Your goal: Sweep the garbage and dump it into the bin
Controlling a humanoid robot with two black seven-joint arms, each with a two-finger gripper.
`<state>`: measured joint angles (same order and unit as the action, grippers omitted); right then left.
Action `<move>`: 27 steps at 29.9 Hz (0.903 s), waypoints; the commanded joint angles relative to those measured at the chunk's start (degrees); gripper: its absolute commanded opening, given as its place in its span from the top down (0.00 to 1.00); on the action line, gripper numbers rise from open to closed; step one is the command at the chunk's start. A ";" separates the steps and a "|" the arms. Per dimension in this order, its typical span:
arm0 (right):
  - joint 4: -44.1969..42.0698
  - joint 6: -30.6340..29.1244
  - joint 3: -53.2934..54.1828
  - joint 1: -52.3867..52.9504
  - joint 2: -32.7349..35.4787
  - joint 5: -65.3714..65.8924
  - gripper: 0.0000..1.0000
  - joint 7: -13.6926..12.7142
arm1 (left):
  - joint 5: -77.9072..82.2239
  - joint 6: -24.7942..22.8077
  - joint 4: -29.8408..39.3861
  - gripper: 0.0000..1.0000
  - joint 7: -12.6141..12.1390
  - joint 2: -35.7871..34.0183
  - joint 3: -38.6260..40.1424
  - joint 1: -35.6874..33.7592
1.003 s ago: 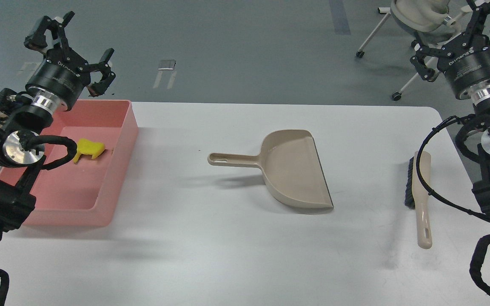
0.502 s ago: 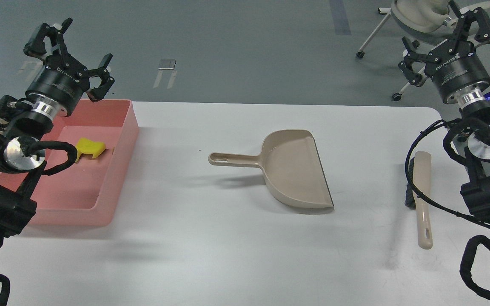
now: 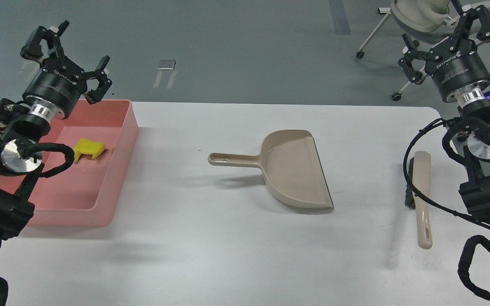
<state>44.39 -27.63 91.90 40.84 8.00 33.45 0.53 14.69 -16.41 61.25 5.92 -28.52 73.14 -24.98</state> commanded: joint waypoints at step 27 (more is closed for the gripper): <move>5.00 0.12 0.03 -4.37 1.23 -9.54 0.00 -0.35 | 0.07 -0.73 0.97 0.03 -0.29 1.28 3.24 -0.07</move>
<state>49.46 -27.56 91.92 36.50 9.26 23.90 0.17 14.81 -17.14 62.22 5.75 -27.15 76.42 -25.02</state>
